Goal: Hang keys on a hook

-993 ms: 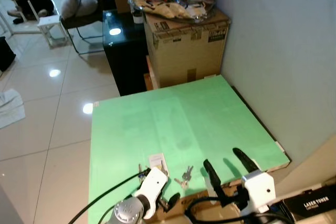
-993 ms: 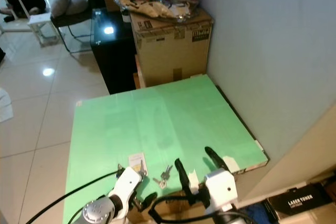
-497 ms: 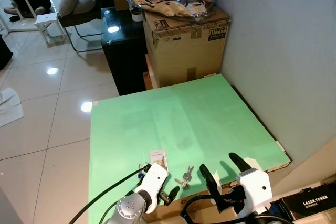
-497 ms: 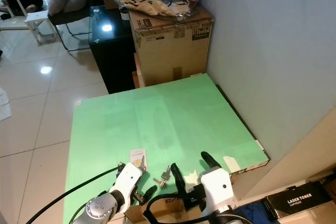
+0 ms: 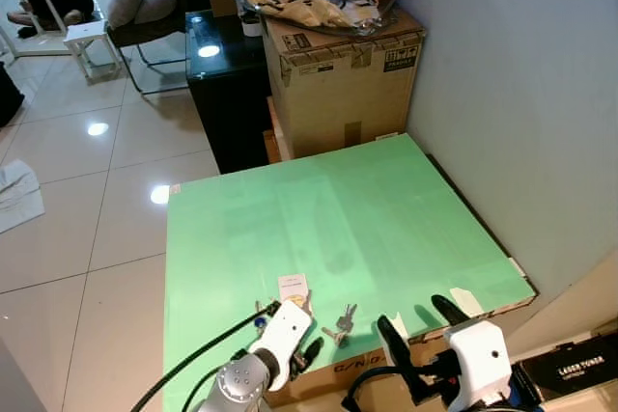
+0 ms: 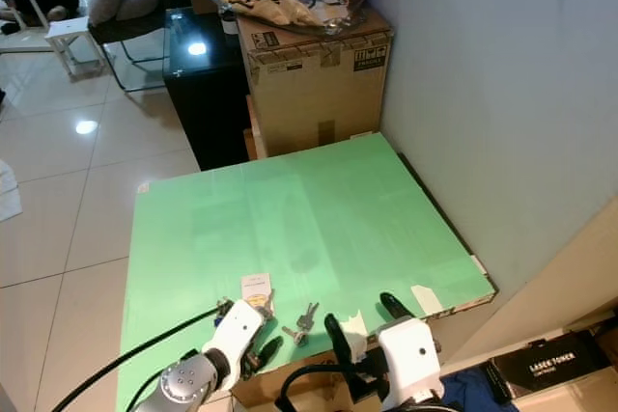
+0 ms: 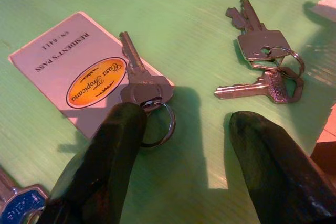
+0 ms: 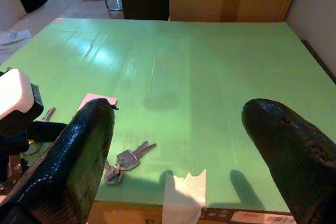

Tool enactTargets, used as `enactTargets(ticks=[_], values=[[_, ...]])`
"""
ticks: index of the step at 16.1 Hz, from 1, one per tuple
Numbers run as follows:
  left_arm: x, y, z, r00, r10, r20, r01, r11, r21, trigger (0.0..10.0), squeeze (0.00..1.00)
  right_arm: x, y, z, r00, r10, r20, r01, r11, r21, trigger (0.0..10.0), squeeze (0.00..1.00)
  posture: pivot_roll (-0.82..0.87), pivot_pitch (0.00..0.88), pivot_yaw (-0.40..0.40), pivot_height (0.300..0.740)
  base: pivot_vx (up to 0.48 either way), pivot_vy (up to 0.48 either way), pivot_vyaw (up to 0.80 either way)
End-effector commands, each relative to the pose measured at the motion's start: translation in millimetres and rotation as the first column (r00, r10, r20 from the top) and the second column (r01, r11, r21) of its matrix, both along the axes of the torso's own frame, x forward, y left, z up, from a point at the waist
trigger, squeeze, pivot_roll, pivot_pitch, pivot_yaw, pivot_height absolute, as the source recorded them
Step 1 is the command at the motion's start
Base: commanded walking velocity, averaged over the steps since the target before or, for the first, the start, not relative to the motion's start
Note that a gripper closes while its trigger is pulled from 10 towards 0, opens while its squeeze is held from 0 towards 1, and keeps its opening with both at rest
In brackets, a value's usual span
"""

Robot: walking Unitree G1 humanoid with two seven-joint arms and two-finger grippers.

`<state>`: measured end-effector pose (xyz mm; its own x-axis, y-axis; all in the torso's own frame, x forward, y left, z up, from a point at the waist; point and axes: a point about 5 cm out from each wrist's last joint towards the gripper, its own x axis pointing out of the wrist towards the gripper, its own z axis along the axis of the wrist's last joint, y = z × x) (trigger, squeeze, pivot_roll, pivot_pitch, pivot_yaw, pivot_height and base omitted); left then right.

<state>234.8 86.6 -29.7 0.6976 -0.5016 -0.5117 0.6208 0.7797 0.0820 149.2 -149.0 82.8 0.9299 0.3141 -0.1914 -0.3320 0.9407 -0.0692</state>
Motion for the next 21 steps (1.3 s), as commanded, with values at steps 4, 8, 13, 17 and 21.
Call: enactTargets(ticks=[4, 8, 13, 17, 21], values=[[-5.4, 7.2, -9, 0.999, 0.028, -0.029, -0.026, 0.998, 0.050, 0.0, 0.00, -4.3, -1.1, 1, 1.000, 0.006, -0.011, -0.006, 1.000, 0.007, 10.0, 1.00, -0.26, 0.126, 0.083, 0.736, 0.000, 0.000, 0.00], [-1.3, 9.4, -5, 0.999, 0.025, 0.034, -0.028, 0.996, 0.083, 0.0, 0.00, -5.7, -2.7, -3, 1.000, 0.007, -0.021, -0.007, 1.000, 0.002, 10.0, 1.00, -0.26, 0.127, 0.080, 0.736, 0.000, 0.000, 0.00], [4.7, 20.4, 2, 0.995, 0.037, 0.089, -0.045, 0.995, 0.091, 0.0, 0.00, -7.7, -2.7, -8, 0.999, 0.015, -0.035, -0.015, 1.000, 0.001, 10.0, 1.00, -0.24, 0.124, 0.070, 0.736, 0.000, 0.000, 0.00], [11.9, 31.5, 14, 0.990, 0.071, 0.120, -0.076, 0.996, 0.038, 0.0, 0.00, -7.0, -3.0, -12, 0.999, 0.026, -0.043, -0.026, 1.000, 0.001, 10.0, 1.00, -0.22, 0.114, 0.060, 0.736, 0.000, 0.000, 0.00], [20.2, 50.7, 35, 0.982, 0.148, 0.116, -0.142, 0.988, -0.053, 0.0, 0.00, -4.6, -4.2, -16, 0.998, 0.032, -0.045, -0.032, 0.999, 0.000, 10.0, 1.00, -0.21, 0.106, 0.059, 0.736, 0.000, 0.000, 0.00]])
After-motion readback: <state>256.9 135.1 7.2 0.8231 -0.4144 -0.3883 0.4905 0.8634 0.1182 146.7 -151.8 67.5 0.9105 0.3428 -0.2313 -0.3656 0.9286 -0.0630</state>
